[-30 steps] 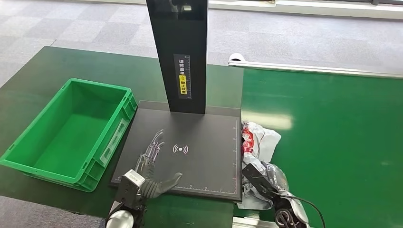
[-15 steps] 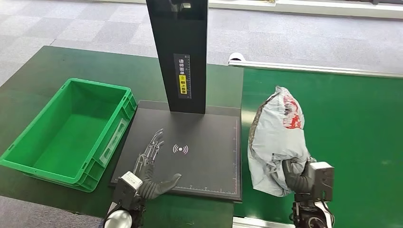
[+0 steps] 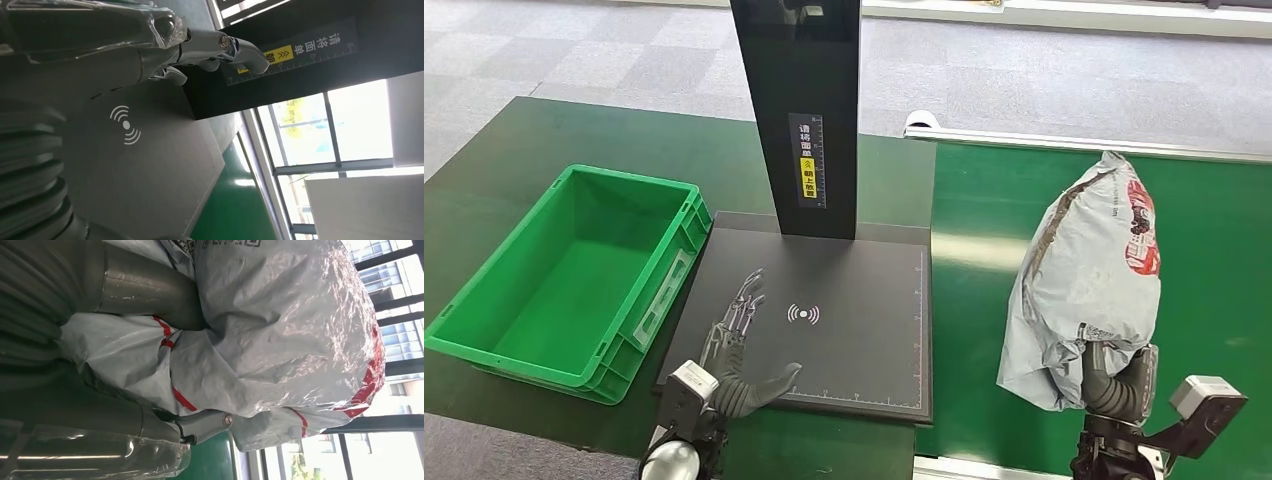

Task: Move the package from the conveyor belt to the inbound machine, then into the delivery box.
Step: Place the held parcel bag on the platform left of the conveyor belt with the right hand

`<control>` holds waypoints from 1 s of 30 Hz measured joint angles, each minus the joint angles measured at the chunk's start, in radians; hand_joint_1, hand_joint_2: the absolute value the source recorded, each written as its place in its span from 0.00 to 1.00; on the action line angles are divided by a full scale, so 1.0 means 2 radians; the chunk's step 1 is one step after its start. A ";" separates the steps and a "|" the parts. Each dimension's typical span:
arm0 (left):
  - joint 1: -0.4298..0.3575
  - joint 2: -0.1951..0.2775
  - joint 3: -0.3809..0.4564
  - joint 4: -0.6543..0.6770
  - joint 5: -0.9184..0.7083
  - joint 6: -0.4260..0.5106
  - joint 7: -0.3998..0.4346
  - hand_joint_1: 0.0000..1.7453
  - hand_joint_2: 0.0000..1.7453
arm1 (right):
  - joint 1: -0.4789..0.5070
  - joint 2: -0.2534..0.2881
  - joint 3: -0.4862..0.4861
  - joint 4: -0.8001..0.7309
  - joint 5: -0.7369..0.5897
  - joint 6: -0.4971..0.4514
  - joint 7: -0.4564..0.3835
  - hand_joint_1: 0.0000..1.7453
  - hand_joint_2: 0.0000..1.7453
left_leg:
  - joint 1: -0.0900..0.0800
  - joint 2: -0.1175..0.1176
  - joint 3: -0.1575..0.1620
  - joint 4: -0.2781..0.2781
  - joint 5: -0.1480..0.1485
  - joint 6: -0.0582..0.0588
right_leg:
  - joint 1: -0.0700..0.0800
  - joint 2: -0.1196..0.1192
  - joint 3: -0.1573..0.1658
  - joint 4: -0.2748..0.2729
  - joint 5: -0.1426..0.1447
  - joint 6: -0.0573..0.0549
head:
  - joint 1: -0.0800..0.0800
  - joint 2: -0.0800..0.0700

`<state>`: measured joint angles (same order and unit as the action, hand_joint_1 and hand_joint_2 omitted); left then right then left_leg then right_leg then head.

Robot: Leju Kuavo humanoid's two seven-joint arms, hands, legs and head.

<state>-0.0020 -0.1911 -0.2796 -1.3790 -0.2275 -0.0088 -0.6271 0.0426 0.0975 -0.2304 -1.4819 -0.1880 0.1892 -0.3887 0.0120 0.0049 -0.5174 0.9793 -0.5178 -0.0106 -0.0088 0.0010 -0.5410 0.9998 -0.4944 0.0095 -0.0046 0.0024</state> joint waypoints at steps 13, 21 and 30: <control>-0.001 -0.001 0.002 0.000 0.007 0.001 -0.004 0.00 1.00 | 0.014 0.019 -0.024 -0.052 -0.049 -0.071 -0.071 1.00 1.00 | 0.000 0.000 0.000 0.000 0.000 0.000 | 0.000 0.000 0.000 0.000 0.000 0.000 | 0.000 0.000; -0.011 -0.005 0.011 -0.003 0.028 0.019 -0.002 0.00 1.00 | 0.018 0.031 -0.002 -0.117 0.163 -0.140 -0.075 1.00 1.00 | 0.000 0.001 -0.003 -0.001 0.000 -0.001 | 0.000 0.001 0.004 0.001 0.000 0.000 | 0.000 0.000; -0.023 -0.002 0.016 0.006 0.040 0.027 0.008 0.00 1.00 | -0.057 -0.017 0.271 0.119 0.489 -0.010 0.037 1.00 1.00 | 0.001 -0.008 -0.005 0.000 0.005 -0.001 | 0.001 -0.008 0.000 0.001 0.001 -0.001 | -0.001 0.000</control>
<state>-0.0474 -0.1953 -0.2483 -1.3675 -0.1472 0.0449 -0.6103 -0.0718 0.0636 0.3109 -1.2449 0.7908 0.1687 -0.3157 0.0132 -0.0107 -0.5265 0.9794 -0.5073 -0.0124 -0.0074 -0.0152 -0.5405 1.0017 -0.4926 0.0077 -0.0063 0.0023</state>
